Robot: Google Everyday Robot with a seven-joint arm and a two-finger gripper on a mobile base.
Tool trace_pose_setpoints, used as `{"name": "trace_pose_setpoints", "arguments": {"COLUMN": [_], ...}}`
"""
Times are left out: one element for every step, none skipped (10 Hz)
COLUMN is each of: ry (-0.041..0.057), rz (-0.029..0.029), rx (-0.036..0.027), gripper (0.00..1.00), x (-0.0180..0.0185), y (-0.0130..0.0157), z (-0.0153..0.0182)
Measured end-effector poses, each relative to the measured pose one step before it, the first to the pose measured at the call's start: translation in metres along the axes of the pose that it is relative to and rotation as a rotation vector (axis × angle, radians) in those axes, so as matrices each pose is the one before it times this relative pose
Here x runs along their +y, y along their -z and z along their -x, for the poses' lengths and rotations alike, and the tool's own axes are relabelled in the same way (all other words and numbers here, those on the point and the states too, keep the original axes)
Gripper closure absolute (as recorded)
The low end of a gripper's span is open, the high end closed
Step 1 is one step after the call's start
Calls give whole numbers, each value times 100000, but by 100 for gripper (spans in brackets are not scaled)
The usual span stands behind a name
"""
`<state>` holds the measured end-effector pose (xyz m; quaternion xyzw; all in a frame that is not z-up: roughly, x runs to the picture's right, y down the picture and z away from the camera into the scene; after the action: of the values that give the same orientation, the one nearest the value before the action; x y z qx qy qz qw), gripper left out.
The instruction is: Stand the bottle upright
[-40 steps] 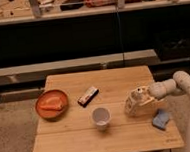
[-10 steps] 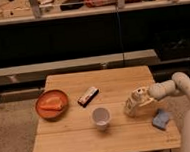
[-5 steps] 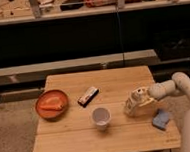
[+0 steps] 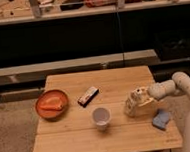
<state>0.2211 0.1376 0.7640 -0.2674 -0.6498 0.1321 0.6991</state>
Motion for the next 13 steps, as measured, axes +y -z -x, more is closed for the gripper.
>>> {"name": "trace_pose_setpoints", "arguments": {"ry": [-337, -51, 75, -176, -344, -651, -1044, -625, -828, -1247, -933, -950, -745], "rz": [-1432, -957, -1014, -832, -574, -1042, -735, -827, -1077, -2071, -991, -967, -643], "rx": [250, 205, -70, -87, 133, 1815, 1542, 866, 717, -1701, -1748, -1846, -280], "gripper": [100, 100, 100, 100, 100, 100, 100, 100, 100, 100, 100, 100, 100], "x": [74, 20, 61, 9, -2, -121, -89, -87, -78, -138, -44, -180, -212], "y": [-8, -38, -55, 34, -78, -101, -130, 5, 23, 182, 79, -58, -145], "z": [166, 144, 94, 87, -19, 14, -144, -71, -166, -221, -210, -157, -131]}}
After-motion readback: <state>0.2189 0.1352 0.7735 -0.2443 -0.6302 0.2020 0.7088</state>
